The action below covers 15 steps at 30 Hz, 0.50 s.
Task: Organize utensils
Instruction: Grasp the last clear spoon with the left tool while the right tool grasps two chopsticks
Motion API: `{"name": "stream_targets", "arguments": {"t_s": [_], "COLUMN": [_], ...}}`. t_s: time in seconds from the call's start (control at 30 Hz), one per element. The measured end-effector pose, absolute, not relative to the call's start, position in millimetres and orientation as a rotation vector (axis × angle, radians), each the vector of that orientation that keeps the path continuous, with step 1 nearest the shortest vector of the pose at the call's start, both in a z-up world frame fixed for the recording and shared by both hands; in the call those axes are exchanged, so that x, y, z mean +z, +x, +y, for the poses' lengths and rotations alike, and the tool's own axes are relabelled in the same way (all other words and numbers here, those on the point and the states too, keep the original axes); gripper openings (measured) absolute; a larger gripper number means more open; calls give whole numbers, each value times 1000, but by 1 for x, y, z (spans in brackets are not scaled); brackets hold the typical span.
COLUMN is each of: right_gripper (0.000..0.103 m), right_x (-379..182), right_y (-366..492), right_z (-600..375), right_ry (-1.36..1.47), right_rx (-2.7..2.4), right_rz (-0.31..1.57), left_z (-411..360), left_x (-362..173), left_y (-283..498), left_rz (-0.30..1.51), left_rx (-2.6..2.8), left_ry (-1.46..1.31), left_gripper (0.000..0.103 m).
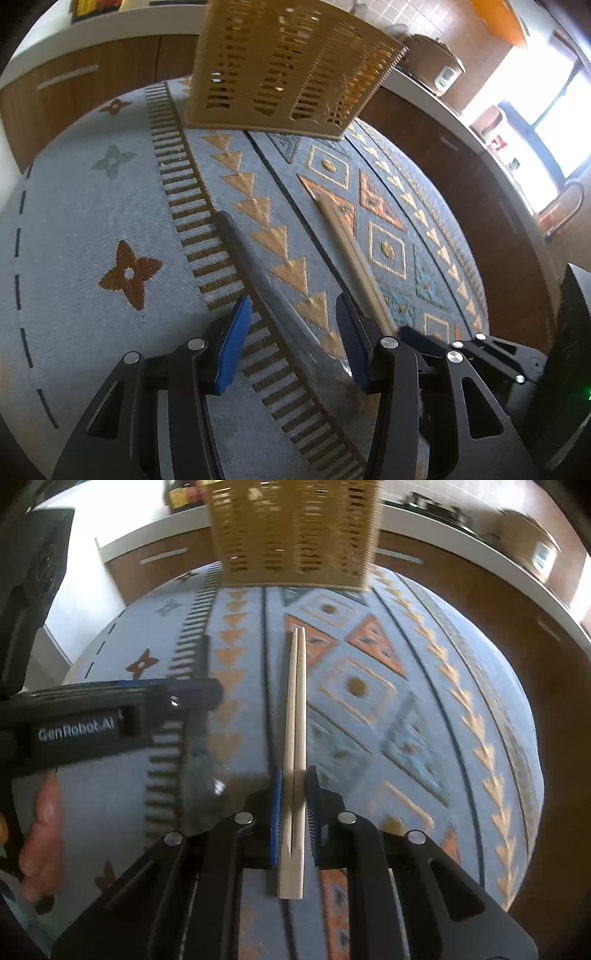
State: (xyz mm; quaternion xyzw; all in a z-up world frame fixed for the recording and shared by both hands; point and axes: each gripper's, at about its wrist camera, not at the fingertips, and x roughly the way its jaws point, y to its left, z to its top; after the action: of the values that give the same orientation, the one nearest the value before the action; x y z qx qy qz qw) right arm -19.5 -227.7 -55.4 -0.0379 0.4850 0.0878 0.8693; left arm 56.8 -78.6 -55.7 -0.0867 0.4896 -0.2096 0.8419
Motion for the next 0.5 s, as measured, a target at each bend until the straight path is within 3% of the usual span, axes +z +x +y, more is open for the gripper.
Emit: {"name": "stream_targets", "arguments": {"t_s": [0.1, 0.23, 0.27, 0.3, 0.37, 0.5], "right_gripper": [11, 11, 11, 11, 11, 11], "right_x": [-56, -54, -55, -55, -55, -54], "right_y": [-27, -38, -39, -41, -44, -45], "right_z": [-248, -260, -261, -262, -263, -264], "right_ry": [-20, 40, 51, 60, 68, 82], "right_rx": [167, 155, 153, 152, 149, 145], "right_rz": [1018, 1020, 1020, 1022, 1023, 1035], "left_z": [-89, -112, -115, -117, -115, -90], "left_x": [-54, -54, -55, -56, -56, -55], "left_y": [52, 37, 35, 32, 29, 30], "left_rz": [1045, 1013, 1001, 981, 951, 974], "left_rx": [-443, -397, -388, -381, -360, -462], "left_ry": [-134, 23, 50, 85, 147, 110], "left_gripper": [56, 57, 54, 38, 21, 15]}}
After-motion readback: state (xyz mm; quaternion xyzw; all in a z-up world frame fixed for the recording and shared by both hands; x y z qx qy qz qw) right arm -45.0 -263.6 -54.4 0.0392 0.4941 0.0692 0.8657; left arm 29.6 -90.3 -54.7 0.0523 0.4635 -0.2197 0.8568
